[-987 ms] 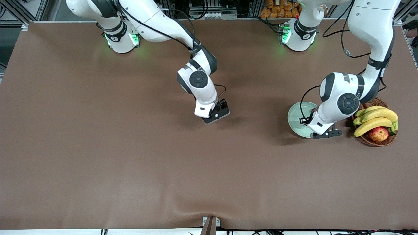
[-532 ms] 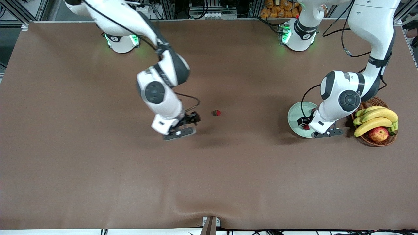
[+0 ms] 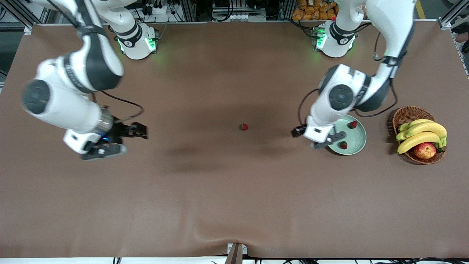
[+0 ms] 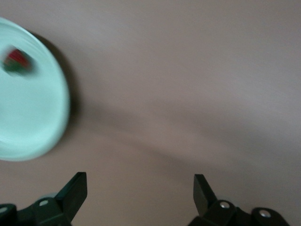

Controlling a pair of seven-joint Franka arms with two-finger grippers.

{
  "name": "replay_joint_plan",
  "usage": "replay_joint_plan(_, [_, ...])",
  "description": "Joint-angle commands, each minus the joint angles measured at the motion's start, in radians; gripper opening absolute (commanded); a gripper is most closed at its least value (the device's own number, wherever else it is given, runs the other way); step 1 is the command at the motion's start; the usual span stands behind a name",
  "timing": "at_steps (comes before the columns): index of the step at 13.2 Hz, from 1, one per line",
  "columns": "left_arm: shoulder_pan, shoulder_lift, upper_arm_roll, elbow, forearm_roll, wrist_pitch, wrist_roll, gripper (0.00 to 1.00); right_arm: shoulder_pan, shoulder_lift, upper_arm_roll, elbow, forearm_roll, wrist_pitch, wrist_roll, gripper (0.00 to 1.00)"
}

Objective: Collect all strawberries into plate
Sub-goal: 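Grasp the last strawberry with the left gripper while the right gripper withdraws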

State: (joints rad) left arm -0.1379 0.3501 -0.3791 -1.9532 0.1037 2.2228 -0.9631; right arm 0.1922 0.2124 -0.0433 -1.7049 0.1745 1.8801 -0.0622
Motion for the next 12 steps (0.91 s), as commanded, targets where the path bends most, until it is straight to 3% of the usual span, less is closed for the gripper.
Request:
replay_joint_plan(1, [-0.122, 0.148, 0.008, 0.176, 0.010, -0.026, -0.132, 1.00, -0.134, -0.134, 0.023, -0.091, -0.030, -0.071, -0.068, 1.00])
replay_joint_plan(3, [-0.199, 0.251, 0.008, 0.300, 0.011, -0.025, -0.225, 1.00, -0.166, -0.186, 0.007, -0.088, -0.099, -0.133, -0.064, 1.00])
replay_joint_plan(5, [-0.273, 0.322, 0.031, 0.390, 0.022, -0.025, -0.266, 1.00, -0.169, -0.211, -0.044, -0.072, -0.105, -0.205, -0.065, 1.00])
replay_joint_plan(12, [-0.333, 0.403, 0.037, 0.419, 0.111, 0.081, -0.247, 1.00, -0.200, -0.231, -0.047, 0.128, -0.171, -0.478, 0.001, 1.00])
